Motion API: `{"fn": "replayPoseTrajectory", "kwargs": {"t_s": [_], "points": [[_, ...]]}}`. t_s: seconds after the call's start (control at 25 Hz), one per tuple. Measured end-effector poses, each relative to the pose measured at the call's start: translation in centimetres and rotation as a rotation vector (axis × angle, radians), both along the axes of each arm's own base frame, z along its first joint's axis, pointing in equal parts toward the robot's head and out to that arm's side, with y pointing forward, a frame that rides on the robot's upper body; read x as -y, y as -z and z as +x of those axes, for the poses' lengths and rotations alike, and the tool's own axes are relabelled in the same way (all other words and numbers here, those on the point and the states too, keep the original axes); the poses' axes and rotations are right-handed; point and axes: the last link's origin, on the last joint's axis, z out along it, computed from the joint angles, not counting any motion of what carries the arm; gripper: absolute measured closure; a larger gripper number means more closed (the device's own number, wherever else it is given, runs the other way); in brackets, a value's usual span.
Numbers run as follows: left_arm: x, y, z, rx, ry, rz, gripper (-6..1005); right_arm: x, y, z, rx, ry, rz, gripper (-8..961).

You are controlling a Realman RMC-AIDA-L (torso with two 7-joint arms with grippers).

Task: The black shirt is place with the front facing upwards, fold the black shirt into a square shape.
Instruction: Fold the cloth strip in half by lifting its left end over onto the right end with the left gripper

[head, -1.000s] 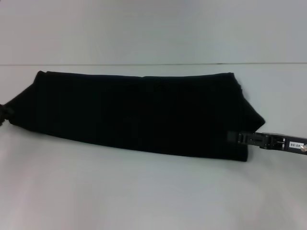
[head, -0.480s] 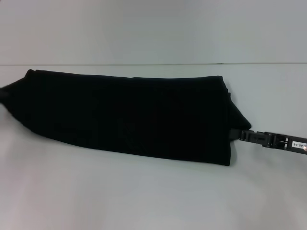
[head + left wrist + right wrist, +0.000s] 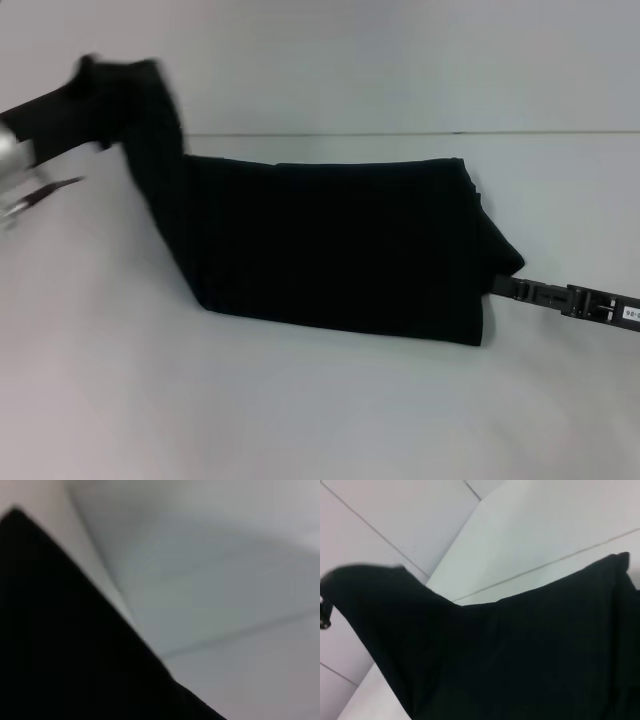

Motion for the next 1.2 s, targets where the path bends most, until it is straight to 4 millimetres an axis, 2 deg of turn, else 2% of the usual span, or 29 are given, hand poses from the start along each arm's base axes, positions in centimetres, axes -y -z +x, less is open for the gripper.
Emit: {"fn": "replayPoseTrajectory", "kwargs": {"t_s": [0.04,0.08,0.24,0.36,0.44,0.48,0.64,0.76,0.92,1.2], "points": [[-0.2,0.4,0.7,0.004,0.017,-0.009,954,0.1,0.0,0.1,-0.001,0.003,0.002,58],[-0.7,1.7,2.7,0.011,0.068,-0.034,953,0.3,0.0,0.3,-0.002,0.007,0.004,58],[-1.1,6.1,7.9,0.014,0.183,-0.106,950,1.0,-0.1,1.0,-0.004,0.028,0.007,58],[-0.7,9.8,10.0,-0.001,0.216,-0.162,948,1.5,-0.2,1.4,-0.006,0.038,0.006,58],[-0.2,12.7,10.8,-0.002,0.223,-0.199,946,1.9,-0.4,1.7,-0.012,0.042,0.002,58],[0.7,14.9,11.0,0.001,0.218,-0.236,945,2.0,-0.5,1.7,-0.016,0.043,0.000,58],[3.6,19.7,10.7,-0.014,0.175,-0.281,942,2.5,-0.7,2.0,-0.022,0.050,-0.004,58],[4.8,20.7,10.0,0.001,0.141,-0.281,940,2.6,-0.6,2.1,-0.020,0.050,-0.006,58],[5.5,21.0,9.4,0.026,0.114,-0.289,937,2.6,-0.4,2.1,-0.014,0.046,-0.010,58],[6.7,21.7,10.1,0.043,0.146,-0.316,931,2.5,-0.2,2.0,-0.010,0.044,-0.008,58]]}}
